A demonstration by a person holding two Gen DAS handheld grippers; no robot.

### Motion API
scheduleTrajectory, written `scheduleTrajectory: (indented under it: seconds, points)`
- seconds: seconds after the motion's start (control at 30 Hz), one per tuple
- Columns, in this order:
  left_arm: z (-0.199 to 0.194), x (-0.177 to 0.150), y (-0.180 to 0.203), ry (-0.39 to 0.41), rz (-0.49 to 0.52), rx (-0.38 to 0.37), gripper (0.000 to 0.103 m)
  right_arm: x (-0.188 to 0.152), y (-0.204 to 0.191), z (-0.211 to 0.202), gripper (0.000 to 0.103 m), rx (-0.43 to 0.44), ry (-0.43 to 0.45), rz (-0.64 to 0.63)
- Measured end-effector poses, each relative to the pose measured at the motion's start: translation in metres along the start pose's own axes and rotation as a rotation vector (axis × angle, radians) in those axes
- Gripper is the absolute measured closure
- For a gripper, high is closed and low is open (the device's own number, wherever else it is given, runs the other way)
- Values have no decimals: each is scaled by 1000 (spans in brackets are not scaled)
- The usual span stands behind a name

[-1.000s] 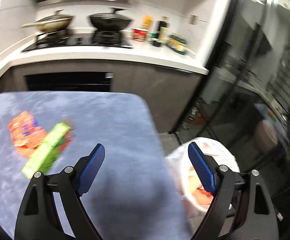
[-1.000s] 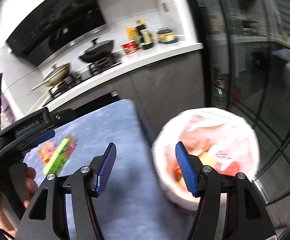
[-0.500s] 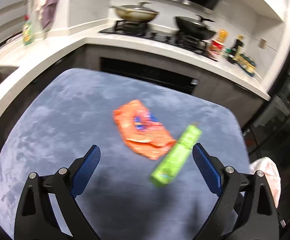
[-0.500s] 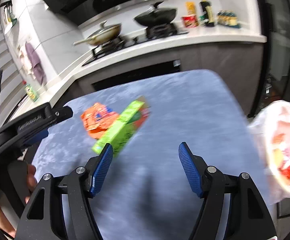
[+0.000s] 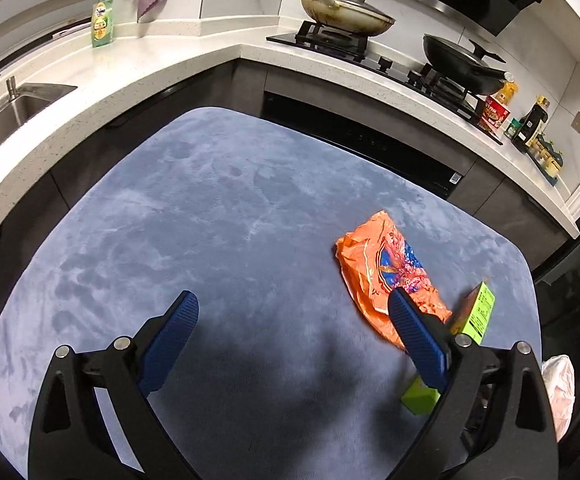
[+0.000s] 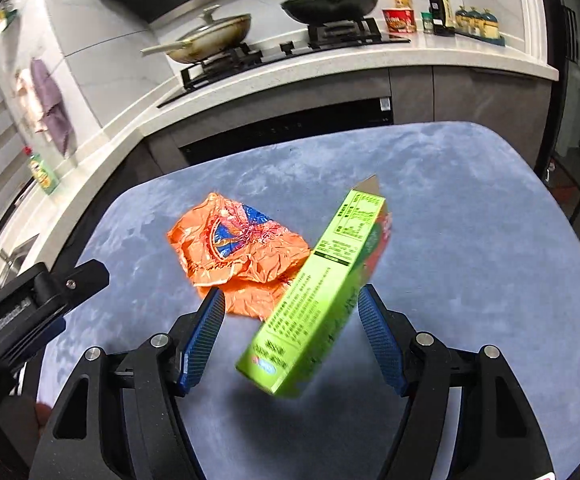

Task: Collect trash
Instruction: 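Grasp the green wasabi box with the right tool while the left tool grasps the orange bag, then carry the green box and orange bag over the bin with both tools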

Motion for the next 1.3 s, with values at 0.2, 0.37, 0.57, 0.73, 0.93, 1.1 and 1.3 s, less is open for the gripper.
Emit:
scheduleTrajectory:
  seconds: [0.2,0.37,0.57,0.73,0.93,1.1,1.3]
  points:
    - [24,6,14,-43,12,-22,11,-1,2,21,36,-37,-22,24]
    - [42,6,30,-73,43,-41,11,-9,18,27,43,-21,-53,34]
    - [64,7,48,-109,50,-83,11,-15,37,12,75,8,-53,39]
    - [81,8,66,-129,67,-101,11,-24,58,1,76,26,-58,72]
    - [94,6,79,-142,49,-128,16,-31,87,-20,76,26,-37,128]
    - [91,0,92,-153,78,-151,54,-40,107,-38,76,12,-25,150]
    - [75,-15,102,-161,103,-181,87,-54,131,-53,76,-8,-25,173]
Point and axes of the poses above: each gripper's, at about its wrist camera, not at the fingertips, and z roughly the way its jaws point, y to its right, x to its top, the point moved 8 cm from there along z, roughly the way its jaws point, and after that the axes turned 12 degrees about -y, right-handed, at the moved point
